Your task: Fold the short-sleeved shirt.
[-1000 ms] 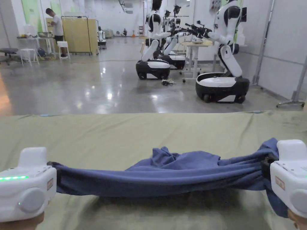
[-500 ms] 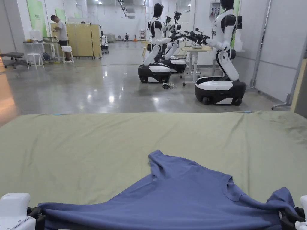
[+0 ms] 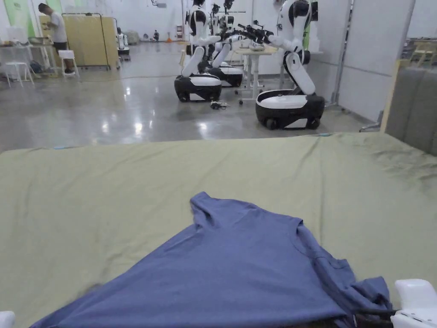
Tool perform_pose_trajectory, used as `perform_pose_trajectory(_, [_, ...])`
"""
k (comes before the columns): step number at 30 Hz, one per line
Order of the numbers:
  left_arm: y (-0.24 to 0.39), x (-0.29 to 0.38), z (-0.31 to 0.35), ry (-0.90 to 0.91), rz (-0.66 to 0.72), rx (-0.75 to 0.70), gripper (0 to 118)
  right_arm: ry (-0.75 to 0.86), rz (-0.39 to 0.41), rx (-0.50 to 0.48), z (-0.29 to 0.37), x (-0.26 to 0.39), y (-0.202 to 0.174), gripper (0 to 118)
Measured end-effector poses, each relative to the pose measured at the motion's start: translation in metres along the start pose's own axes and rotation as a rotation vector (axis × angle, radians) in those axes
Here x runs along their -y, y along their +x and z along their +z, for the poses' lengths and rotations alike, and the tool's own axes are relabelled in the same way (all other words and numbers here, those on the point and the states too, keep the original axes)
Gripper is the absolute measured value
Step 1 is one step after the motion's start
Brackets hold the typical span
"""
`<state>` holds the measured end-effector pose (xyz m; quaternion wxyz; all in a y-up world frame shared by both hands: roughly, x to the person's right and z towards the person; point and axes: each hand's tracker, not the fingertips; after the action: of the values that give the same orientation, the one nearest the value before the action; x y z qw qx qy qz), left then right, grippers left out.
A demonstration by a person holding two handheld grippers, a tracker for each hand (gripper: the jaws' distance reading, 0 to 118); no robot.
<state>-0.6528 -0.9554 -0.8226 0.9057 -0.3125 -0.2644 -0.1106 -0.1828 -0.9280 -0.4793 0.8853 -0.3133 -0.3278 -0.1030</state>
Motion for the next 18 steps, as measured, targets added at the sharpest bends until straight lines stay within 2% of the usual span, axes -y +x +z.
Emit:
perform_pose_trajectory(1, [-0.002, -0.003, 0.012, -0.007, 0.011, 0.026, 105, 0.024, 0.016, 0.016, 0.013, -0.001, 0.000, 113])
perform_pose_trajectory(2, [-0.004, -0.006, 0.025, -0.022, 0.027, 0.088, 105, 0.058, 0.041, 0.029, 0.016, 0.000, 0.018, 113])
perform_pose_trajectory(4, [0.003, -0.016, 0.064, 0.014, 0.043, 0.155, 103, 0.129, 0.090, -0.010, 0.043, -0.003, 0.018, 112])
perform_pose_trajectory(5, [0.003, -0.019, 0.083, 0.060, 0.042, 0.169, 90, 0.151, 0.114, -0.051, 0.057, -0.006, 0.015, 106])
perform_pose_trajectory(6, [0.002, -0.022, 0.098, 0.103, 0.039, 0.194, 68, 0.174, 0.136, -0.078, 0.070, -0.008, 0.008, 92])
perform_pose_trajectory(7, [-0.008, -0.025, 0.104, 0.147, 0.025, 0.201, 38, 0.213, 0.166, -0.098, 0.082, -0.010, 0.001, 61])
perform_pose_trajectory(8, [-0.008, -0.031, 0.113, 0.195, -0.006, 0.178, 0, 0.249, 0.202, -0.113, 0.092, -0.013, -0.009, 7])
perform_pose_trajectory(9, [-0.007, -0.033, 0.118, 0.223, -0.019, 0.138, 0, 0.265, 0.213, -0.112, 0.095, -0.015, -0.016, 7])
perform_pose_trajectory(10, [-0.008, -0.034, 0.121, 0.266, 0.013, 0.096, 0, 0.279, 0.198, -0.109, 0.100, -0.019, -0.029, 1])
perform_pose_trajectory(11, [0.005, -0.042, 0.128, 0.266, 0.057, 0.130, 0, 0.305, 0.149, -0.120, 0.104, -0.022, -0.039, 0])
perform_pose_trajectory(13, [0.009, -0.046, 0.116, 0.208, 0.060, 0.149, 0, 0.287, 0.111, -0.225, 0.100, -0.030, -0.053, 0])
perform_pose_trajectory(15, [0.009, -0.042, 0.102, 0.185, 0.115, 0.116, 0, 0.291, 0.120, -0.211, 0.097, -0.035, -0.072, 0])
perform_pose_trajectory(18, [0.008, -0.040, 0.065, 0.144, 0.097, 0.055, 0, 0.267, 0.131, -0.270, 0.089, -0.039, -0.092, 0])
